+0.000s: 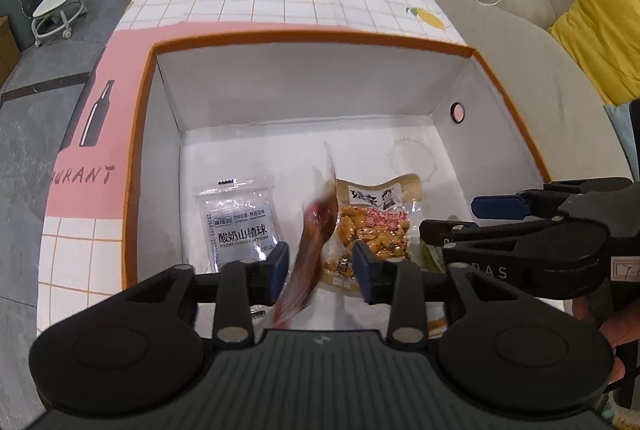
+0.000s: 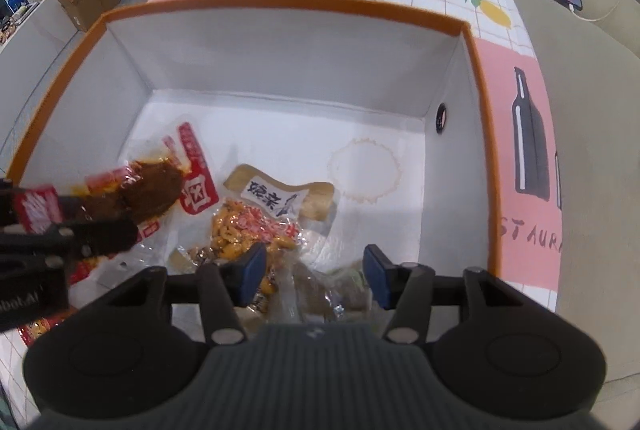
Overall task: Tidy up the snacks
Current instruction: 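Release both packs and move both tools back toward the snack pile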
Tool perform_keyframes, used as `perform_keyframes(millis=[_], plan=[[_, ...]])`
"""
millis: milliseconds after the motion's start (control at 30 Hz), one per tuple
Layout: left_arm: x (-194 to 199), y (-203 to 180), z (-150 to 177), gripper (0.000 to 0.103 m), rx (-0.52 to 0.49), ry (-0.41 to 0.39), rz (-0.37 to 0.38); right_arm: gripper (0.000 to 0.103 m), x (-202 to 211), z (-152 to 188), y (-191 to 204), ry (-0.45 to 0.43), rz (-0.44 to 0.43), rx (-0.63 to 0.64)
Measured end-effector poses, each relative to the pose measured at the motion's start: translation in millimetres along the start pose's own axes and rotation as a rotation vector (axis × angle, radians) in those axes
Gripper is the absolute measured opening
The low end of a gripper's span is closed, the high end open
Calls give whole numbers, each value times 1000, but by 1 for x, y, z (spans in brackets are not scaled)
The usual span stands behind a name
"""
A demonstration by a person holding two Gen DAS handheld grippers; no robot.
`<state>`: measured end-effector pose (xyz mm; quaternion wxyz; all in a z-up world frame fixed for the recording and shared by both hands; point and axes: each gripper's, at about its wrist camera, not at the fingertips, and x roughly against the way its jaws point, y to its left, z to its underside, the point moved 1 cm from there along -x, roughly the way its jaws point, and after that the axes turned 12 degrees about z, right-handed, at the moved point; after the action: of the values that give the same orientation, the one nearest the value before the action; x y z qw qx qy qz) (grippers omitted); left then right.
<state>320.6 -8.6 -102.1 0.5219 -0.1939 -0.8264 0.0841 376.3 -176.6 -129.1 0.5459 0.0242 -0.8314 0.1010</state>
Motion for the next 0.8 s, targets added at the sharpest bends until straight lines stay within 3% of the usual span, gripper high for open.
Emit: perform_keyframes(millis=[67, 100, 400, 567, 800], plan=[[6, -4, 0, 66, -14, -18, 2, 56, 7, 1, 0, -11, -4, 0], [9, -6, 0, 68, -20, -23, -1, 58, 10, 1, 0, -15, -1, 1], [52, -22, 5, 68, -43, -133, -48, 65, 48, 9, -7, -73, 11, -11], [83, -33, 12, 68, -70, -214, -93, 75, 79, 20, -7, -131, 10, -22], [123, -50, 31, 68, -125, -328, -148, 78, 124, 41, -9, -242, 17, -74]])
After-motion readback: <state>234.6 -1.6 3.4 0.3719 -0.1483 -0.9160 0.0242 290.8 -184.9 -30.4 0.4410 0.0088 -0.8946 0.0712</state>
